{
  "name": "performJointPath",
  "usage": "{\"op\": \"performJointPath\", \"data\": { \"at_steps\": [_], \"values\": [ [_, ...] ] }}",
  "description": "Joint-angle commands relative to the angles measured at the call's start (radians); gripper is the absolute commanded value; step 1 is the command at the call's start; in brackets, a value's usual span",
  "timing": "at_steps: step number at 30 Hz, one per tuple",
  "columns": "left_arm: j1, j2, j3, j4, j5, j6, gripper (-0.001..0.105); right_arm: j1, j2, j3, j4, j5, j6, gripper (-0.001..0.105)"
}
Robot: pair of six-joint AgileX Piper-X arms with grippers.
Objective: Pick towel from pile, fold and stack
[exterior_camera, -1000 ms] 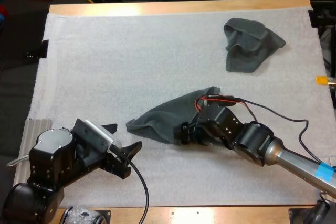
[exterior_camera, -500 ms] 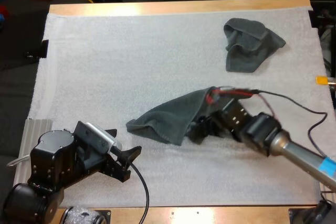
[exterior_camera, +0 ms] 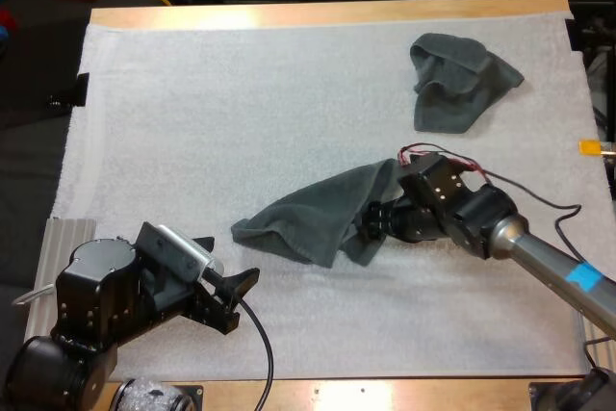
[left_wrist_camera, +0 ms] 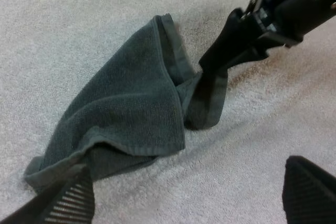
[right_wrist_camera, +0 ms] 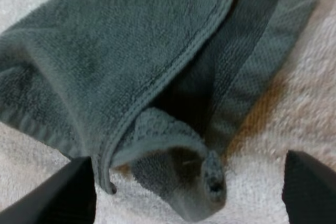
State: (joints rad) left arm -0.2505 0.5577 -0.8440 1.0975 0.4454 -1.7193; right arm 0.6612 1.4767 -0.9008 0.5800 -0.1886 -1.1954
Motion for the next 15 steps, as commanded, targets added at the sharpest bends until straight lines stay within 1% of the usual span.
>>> {"op": "performJointPath", "data": {
  "at_steps": [1,3,5,11,15],
  "values": [
    [-0.002,0.001,-0.011,-0.001,0.009,-0.003,0.071,-0.003,0.008,0.000,-0.015,-0.016,0.018,0.061],
    [-0.002,0.001,-0.011,-0.001,0.009,-0.003,0.071,-0.003,0.019,0.000,-0.036,-0.018,0.036,0.052],
    [-0.002,0.001,-0.011,-0.001,0.009,-0.003,0.071,-0.003,0.020,0.000,-0.050,-0.017,0.064,0.049],
    [-0.002,0.001,-0.011,-0.001,0.009,-0.003,0.071,-0.004,0.020,0.005,-0.052,-0.017,0.134,0.049],
    [-0.002,0.001,-0.011,-0.001,0.009,-0.003,0.071,-0.004,0.037,0.011,-0.052,-0.031,0.149,0.049]
  ]
}}
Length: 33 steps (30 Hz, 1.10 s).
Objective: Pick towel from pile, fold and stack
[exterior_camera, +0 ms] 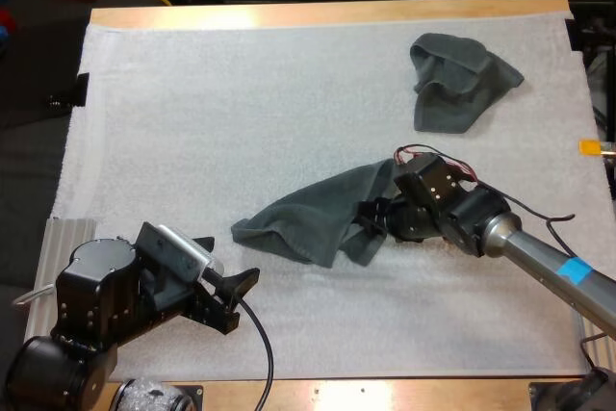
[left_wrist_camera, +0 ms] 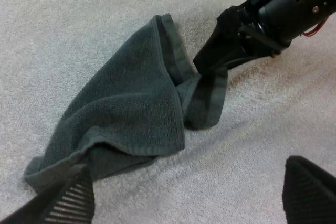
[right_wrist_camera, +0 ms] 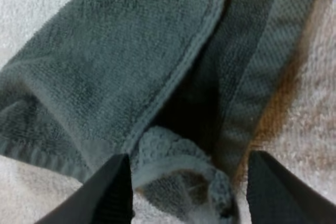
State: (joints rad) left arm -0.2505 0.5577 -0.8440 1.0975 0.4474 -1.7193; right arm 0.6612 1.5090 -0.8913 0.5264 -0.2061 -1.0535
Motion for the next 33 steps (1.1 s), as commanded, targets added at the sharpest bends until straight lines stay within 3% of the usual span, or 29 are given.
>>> {"op": "performJointPath", "data": {
  "at_steps": [1,6,12,18,25,29,33],
  "values": [
    [-0.002,0.001,-0.011,-0.001,0.007,-0.003,0.071,-0.004,0.011,0.002,0.002,-0.029,0.008,0.049],
    [-0.002,0.001,-0.011,-0.001,0.007,-0.003,0.071,-0.004,0.045,0.002,0.002,-0.062,0.038,0.043],
    [-0.002,0.001,-0.011,-0.001,0.007,-0.003,0.071,-0.004,0.047,0.002,-0.003,-0.059,0.042,0.002],
    [-0.002,0.001,-0.011,-0.001,0.007,-0.003,0.071,0.005,0.022,-0.002,-0.015,-0.059,0.014,0.001],
    [-0.002,0.001,-0.011,-0.001,0.007,-0.003,0.071,0.043,-0.125,-0.012,-0.061,0.006,-0.110,0.001],
    [-0.002,0.001,-0.011,-0.001,0.007,-0.003,0.071,0.043,-0.194,-0.076,-0.053,0.015,-0.157,0.001],
    [-0.002,0.001,-0.011,-0.001,0.007,-0.003,0.071,0.043,-0.229,-0.166,-0.102,-0.058,-0.164,0.001]
  ]
}}
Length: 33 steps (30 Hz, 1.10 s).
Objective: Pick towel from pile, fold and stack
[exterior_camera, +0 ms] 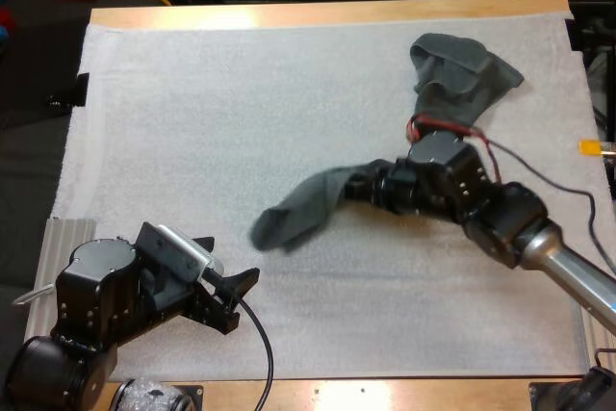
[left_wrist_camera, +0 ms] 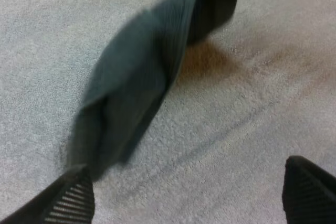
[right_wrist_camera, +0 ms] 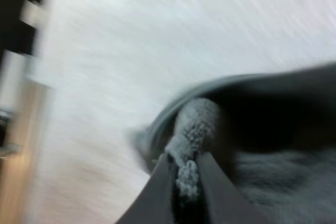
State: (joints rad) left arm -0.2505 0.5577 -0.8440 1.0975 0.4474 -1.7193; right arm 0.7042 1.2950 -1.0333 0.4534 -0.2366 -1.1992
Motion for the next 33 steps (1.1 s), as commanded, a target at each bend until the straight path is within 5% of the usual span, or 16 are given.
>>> {"op": "performJointPath", "data": {
  "at_steps": [1,15,24,33],
  "values": [
    [-0.002,0.001,-0.011,-0.001,0.007,-0.003,0.071,0.000,-0.016,-0.047,-0.052,-0.039,-0.017,0.001],
    [-0.002,0.001,-0.011,-0.001,0.007,-0.003,0.071,-0.002,-0.009,-0.173,-0.115,0.004,-0.011,0.001],
    [-0.002,0.001,-0.011,-0.001,0.007,-0.003,0.071,-0.002,-0.004,-0.173,-0.275,-0.071,0.033,0.001],
    [-0.002,0.001,-0.011,-0.001,0.007,-0.003,0.071,0.057,0.044,-0.173,-0.338,-0.268,0.070,0.001]
  ]
}}
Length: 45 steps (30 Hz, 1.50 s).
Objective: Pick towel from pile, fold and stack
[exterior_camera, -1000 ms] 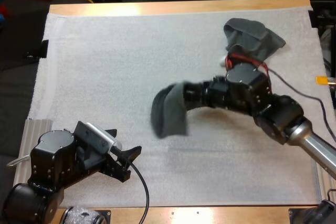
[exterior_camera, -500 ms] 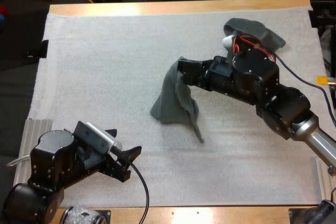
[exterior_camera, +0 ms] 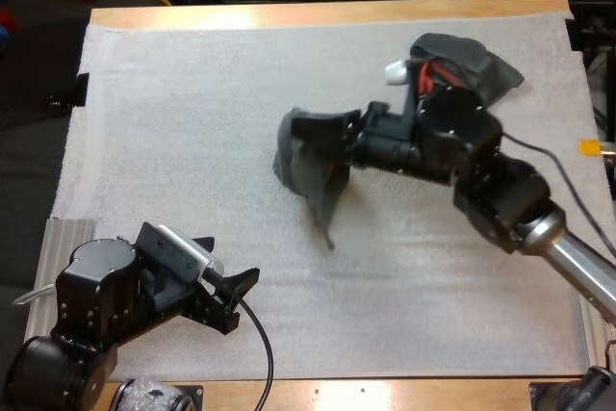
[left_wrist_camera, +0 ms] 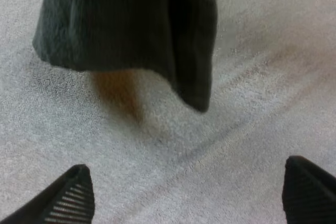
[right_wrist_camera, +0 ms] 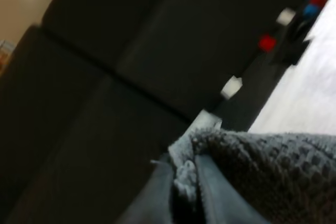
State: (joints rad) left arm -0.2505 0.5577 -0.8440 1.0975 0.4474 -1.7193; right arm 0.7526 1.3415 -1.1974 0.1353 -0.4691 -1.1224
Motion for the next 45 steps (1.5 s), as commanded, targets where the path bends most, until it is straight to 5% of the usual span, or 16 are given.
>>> {"op": "performJointPath", "data": {
  "at_steps": [1,20,33,45],
  "values": [
    [-0.002,0.001,-0.011,-0.001,0.007,-0.003,0.071,0.021,0.005,-0.009,-0.020,-0.055,-0.016,0.001],
    [-0.002,0.001,-0.011,-0.001,0.007,-0.003,0.071,0.090,0.227,0.000,0.582,0.100,-0.347,0.001],
    [-0.002,0.001,0.009,0.084,-0.034,0.040,0.071,0.090,0.233,0.188,0.635,0.180,-0.339,0.001],
    [-0.002,0.001,0.223,0.111,-0.054,0.079,0.071,0.090,0.231,0.229,0.635,0.182,-0.339,0.001]
  ]
}}
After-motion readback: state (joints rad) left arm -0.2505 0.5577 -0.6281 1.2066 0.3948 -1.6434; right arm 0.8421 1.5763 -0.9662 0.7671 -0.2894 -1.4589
